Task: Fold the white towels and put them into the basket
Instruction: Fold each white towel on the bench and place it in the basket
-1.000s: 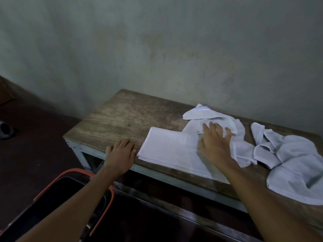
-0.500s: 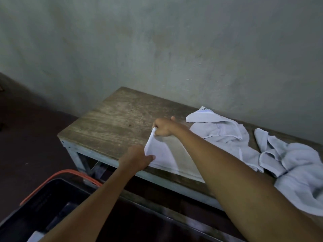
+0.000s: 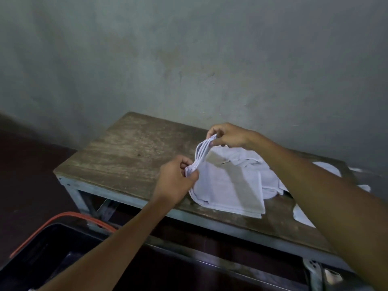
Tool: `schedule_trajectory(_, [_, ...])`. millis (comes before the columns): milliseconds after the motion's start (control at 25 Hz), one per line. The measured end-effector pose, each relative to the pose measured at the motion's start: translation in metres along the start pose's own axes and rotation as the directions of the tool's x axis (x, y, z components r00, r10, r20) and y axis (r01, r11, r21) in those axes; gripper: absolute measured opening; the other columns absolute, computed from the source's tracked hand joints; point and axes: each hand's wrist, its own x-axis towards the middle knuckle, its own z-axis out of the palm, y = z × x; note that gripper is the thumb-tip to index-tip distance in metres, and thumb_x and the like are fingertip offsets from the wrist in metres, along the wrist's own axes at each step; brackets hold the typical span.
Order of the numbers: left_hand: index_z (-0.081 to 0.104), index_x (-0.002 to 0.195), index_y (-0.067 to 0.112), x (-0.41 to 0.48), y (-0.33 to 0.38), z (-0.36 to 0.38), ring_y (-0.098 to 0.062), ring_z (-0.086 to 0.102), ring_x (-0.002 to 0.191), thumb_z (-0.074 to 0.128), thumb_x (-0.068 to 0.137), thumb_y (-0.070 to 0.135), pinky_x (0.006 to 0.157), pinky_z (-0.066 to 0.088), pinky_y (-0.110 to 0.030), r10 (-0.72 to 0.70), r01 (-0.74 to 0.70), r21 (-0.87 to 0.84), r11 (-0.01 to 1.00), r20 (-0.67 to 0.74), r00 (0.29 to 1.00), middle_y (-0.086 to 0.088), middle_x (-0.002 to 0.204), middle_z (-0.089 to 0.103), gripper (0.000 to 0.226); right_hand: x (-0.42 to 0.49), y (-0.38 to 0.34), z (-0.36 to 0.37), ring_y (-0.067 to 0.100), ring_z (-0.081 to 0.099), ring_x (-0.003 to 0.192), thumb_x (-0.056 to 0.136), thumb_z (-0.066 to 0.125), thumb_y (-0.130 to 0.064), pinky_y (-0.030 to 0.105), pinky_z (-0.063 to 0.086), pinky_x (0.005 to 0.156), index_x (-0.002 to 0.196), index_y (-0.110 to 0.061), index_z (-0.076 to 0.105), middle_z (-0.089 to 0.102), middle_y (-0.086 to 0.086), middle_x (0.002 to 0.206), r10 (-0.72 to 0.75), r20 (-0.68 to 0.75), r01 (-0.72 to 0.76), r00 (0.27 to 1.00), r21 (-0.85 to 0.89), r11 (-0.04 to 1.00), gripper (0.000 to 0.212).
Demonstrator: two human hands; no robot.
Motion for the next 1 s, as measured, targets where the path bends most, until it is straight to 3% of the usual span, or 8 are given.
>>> schedule_trajectory(120, [0.066, 0.085, 0.021, -0.014, 0.014, 0.044, -0.004, 0.056, 0.064, 0.072, 0.072, 0.013, 0.059, 0.047, -0.016, 0.14, -0.14, -0.012, 0.99, 0.04, 0.989, 0.005, 0.078, 0.068, 0.017, -0.04, 0.042, -0.009, 0.01, 0.056, 0.055, 0.087, 0.055, 0.0, 0.02, 0.037, 0.048, 0.086, -0.018, 0.058, 0.061, 0.001, 0.069, 0.139, -0.082, -0.124, 0.987, 0.161, 0.979, 0.018])
schedule_trajectory(200, [0.069, 0.086, 0.021, -0.023, 0.017, 0.073, -0.003, 0.058, 0.066, 0.071, 0.069, 0.018, 0.065, 0.051, -0.024, 0.26, -0.261, 0.03, 0.965, 0.049, 0.964, 0.009, 0.079, 0.069, 0.017, -0.058, 0.07, -0.008, 0.015, 0.056, 0.056, 0.087, 0.05, 0.004, 0.021, 0.038, 0.049, 0.083, -0.013, 0.061, 0.059, 0.006, 0.067, 0.236, -0.182, -0.154, 0.954, 0.376, 0.914, 0.021])
schedule_trajectory(280, [0.069, 0.083, 0.023, -0.031, 0.019, 0.099, -0.009, 0.062, 0.069, 0.072, 0.066, 0.021, 0.067, 0.052, -0.032, 0.37, -0.375, 0.137, 0.917, 0.061, 0.927, 0.011, 0.077, 0.07, 0.017, -0.069, 0.092, -0.006, 0.017, 0.049, 0.054, 0.086, 0.055, -0.003, 0.025, 0.036, 0.051, 0.075, -0.011, 0.062, 0.052, 0.005, 0.06, 0.34, -0.242, -0.17, 0.909, 0.53, 0.831, 0.016])
schedule_trajectory(400, [0.068, 0.082, 0.028, -0.039, 0.02, 0.123, -0.014, 0.062, 0.072, 0.07, 0.067, 0.026, 0.069, 0.049, -0.035, 0.428, -0.443, 0.26, 0.858, 0.113, 0.897, 0.011, 0.076, 0.069, 0.016, -0.077, 0.122, 0.002, 0.014, 0.046, 0.056, 0.083, 0.065, -0.02, 0.027, 0.037, 0.054, 0.067, -0.016, 0.058, 0.052, 0.001, 0.06, 0.384, -0.309, -0.23, 0.87, 0.435, 0.871, 0.018])
schedule_trajectory(600, [0.065, 0.075, 0.03, -0.042, 0.014, 0.145, -0.014, 0.058, 0.07, 0.055, 0.068, 0.032, 0.065, 0.036, -0.031, 0.482, -0.528, 0.37, 0.764, 0.217, 0.849, 0.012, 0.068, 0.064, 0.011, -0.081, 0.154, 0.012, 0.018, 0.058, 0.081, 0.082, 0.07, -0.02, 0.026, 0.041, 0.064, 0.09, -0.017, 0.056, 0.06, 0.004, 0.085, 0.403, -0.411, -0.299, 0.817, 0.295, 0.907, 0.017])
schedule_trajectory(800, [0.063, 0.073, 0.026, -0.043, 0.01, 0.159, -0.014, 0.057, 0.069, 0.055, 0.068, 0.027, 0.064, 0.028, -0.029, 0.565, -0.626, 0.377, 0.683, 0.271, 0.779, 0.011, 0.069, 0.063, 0.01, -0.08, 0.16, 0.01, 0.014, 0.054, 0.071, 0.083, 0.067, -0.012, 0.02, 0.036, 0.057, 0.091, -0.016, 0.055, 0.056, 0.003, 0.073, 0.356, -0.449, -0.268, 0.819, 0.25, 0.93, 0.015])
schedule_trajectory(1000, [0.061, 0.074, 0.023, -0.044, -0.001, 0.172, -0.017, 0.052, 0.066, 0.068, 0.058, 0.013, 0.061, 0.027, -0.03, 0.599, -0.686, 0.387, 0.616, 0.335, 0.727, 0.009, 0.07, 0.059, 0.02, -0.071, 0.166, 0.017, 0.015, 0.054, 0.07, 0.083, 0.067, -0.01, 0.021, 0.039, 0.06, 0.084, -0.015, 0.057, 0.058, 0.007, 0.075, 0.28, -0.487, -0.206, 0.827, 0.201, 0.958, 0.012])
